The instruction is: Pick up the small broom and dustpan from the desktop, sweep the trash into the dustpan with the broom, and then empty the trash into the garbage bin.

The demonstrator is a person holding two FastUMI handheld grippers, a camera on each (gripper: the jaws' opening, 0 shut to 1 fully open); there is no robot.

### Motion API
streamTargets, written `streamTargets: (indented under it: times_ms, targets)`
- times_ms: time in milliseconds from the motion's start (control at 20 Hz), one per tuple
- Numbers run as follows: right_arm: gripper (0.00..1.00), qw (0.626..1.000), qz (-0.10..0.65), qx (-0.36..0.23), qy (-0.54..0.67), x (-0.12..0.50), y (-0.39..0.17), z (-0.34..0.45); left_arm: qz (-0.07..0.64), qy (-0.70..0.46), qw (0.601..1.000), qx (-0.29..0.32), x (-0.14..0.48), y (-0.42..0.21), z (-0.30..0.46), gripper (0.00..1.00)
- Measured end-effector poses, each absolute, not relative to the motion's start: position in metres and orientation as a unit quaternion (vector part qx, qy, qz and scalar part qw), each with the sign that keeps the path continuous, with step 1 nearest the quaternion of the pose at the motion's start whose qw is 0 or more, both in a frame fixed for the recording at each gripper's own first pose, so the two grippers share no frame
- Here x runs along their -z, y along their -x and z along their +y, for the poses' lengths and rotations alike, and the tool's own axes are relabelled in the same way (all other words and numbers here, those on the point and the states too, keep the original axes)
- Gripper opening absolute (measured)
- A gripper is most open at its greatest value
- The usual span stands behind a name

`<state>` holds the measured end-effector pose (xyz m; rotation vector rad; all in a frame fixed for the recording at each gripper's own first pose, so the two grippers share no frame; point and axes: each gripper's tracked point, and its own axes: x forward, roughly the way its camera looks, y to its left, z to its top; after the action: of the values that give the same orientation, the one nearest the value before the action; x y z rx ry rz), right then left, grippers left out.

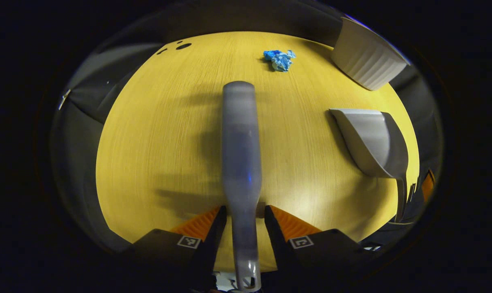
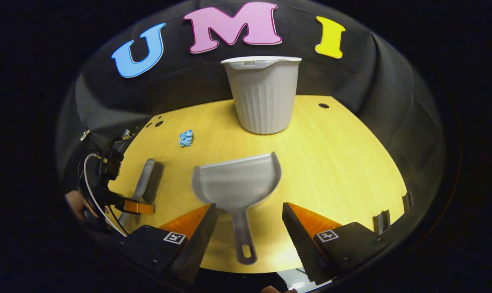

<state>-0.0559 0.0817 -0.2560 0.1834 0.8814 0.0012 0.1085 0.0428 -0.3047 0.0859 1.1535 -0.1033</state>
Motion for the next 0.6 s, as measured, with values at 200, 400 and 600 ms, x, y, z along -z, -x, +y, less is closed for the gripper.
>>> streamTargets:
  times_ms: [200,400,600]
  targets:
    - [0.99,0.883,0.461,-0.019,-0.084,0.263,0.057,0.100,0.532,-0.058,0.842,0.068,0.303,-0.114,0.048,0.40]
    - [0.99,0.860,0.508,0.005,-0.055,0.284,0.056,0.106,0.498,-0.023,0.862,0.093,0.300,-0.118,0.047,0.28]
    - [0.99,0.837,0.545,0.005,-0.042,0.309,0.061,0.114,0.477,0.048,0.870,0.112,0.294,-0.113,0.048,0.25]
